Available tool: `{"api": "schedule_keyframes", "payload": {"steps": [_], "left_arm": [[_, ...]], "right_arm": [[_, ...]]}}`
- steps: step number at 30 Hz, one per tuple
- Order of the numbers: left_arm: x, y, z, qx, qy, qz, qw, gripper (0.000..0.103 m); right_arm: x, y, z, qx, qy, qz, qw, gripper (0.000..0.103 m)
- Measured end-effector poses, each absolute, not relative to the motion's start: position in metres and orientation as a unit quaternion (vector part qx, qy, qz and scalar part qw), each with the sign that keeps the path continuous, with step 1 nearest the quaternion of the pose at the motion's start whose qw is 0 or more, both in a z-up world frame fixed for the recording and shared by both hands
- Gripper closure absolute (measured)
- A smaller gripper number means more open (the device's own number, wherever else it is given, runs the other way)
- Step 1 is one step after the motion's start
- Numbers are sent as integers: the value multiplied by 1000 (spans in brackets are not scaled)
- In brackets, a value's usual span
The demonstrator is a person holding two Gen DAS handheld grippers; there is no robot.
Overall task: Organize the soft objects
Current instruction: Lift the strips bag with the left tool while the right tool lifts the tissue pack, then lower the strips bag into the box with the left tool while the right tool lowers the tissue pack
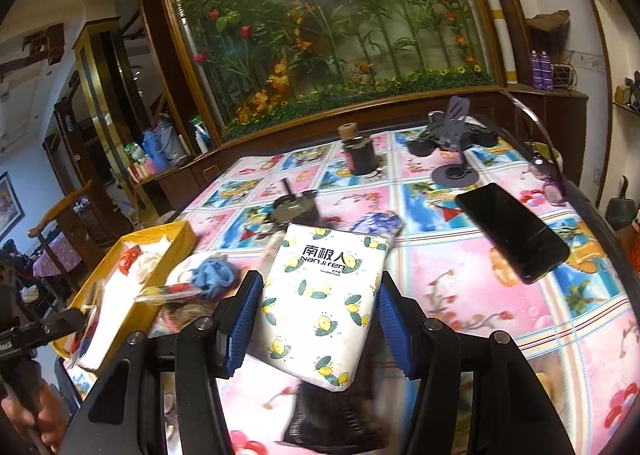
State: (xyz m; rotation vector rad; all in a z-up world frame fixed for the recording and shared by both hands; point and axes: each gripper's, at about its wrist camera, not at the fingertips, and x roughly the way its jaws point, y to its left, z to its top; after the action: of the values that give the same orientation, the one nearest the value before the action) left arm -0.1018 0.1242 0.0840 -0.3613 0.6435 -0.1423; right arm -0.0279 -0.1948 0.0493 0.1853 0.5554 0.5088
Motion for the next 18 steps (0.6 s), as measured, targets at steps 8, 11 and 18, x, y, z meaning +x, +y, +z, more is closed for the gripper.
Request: {"api": "schedule_keyframes", "payload": {"steps": [8, 11, 18], "left_arm": [[-111, 169, 85, -185, 312, -28, 932, 17], [-114, 192, 81, -191, 316, -5, 929, 17], [-109, 234, 74, -176, 344, 47, 921, 17]], "right_arm": [[-48, -126, 61, 68, 292, 331, 895, 42], [-51, -101, 65, 59, 308, 353, 882, 42], [-52, -37, 72, 53, 344, 408, 844, 42]]}}
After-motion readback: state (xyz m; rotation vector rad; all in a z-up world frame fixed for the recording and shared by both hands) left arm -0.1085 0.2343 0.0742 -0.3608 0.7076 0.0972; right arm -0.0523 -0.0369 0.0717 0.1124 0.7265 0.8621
